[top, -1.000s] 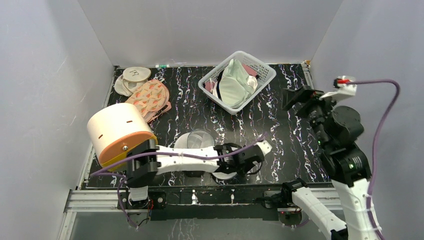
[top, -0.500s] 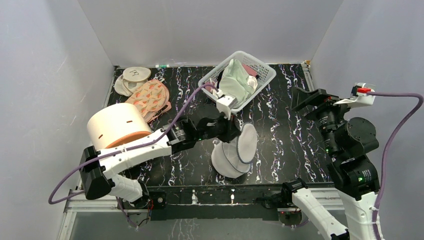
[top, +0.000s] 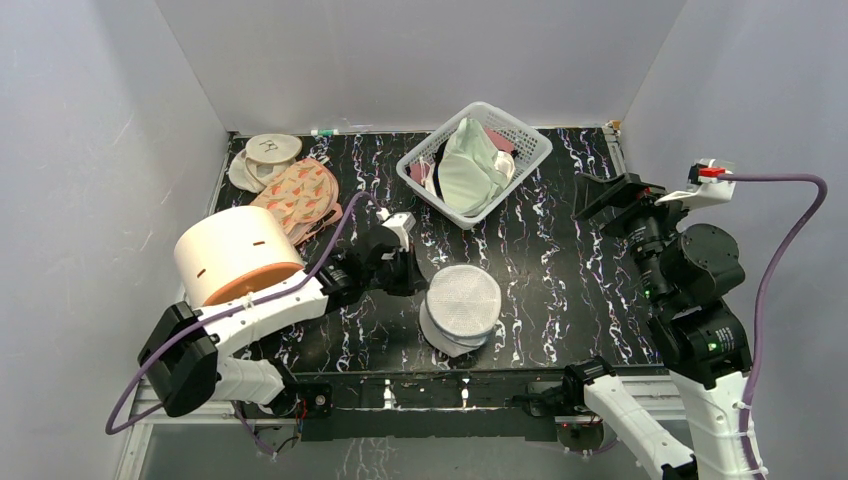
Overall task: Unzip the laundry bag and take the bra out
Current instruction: Close the laundry bag at the center of the board.
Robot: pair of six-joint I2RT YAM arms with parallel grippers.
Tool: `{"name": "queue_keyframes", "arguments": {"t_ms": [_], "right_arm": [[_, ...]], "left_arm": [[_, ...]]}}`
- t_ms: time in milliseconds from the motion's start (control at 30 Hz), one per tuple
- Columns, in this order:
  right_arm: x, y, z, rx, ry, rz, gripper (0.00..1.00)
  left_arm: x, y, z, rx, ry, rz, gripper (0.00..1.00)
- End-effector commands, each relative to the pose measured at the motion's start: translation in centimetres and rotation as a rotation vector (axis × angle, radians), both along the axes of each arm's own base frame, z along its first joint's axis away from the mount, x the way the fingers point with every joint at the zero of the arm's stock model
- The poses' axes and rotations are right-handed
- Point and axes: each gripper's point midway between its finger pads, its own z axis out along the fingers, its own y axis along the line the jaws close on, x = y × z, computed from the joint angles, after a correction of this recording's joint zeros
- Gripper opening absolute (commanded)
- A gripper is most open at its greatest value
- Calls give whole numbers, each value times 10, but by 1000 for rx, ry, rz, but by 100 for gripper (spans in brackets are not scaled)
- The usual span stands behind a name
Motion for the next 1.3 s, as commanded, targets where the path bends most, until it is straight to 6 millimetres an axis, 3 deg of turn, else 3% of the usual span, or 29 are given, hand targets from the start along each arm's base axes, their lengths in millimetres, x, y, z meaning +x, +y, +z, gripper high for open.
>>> {"name": "queue_keyframes", "arguments": {"t_ms": [0,200,467,700,933,1133,1200,1267], "right_arm": [[2,1,8,17,-38,4,98],[7,5,2,16,-21,17,98],[12,10,-8,15,7,35,98],[15,12,-12,18,11,42,98],[17,16,-15,20,21,58,98],[16,15,-14,6,25,56,98],[17,16,-15,3,29,60,98],[18,17,-17,1,35,64,98]], "left_arm": [[2,14,-22,34,31,51,0],[-4,16,-77,97,114,41,0],[-5,1,-100,103,165,-15,0],[0,5,-76,129,105,-42,1],[6,15,-54,153,36,-26,34],[25,26,-27,222,-76,-8,67],[37,27,-12,233,-115,3,73],[51,29,15,210,-179,14,78]]}}
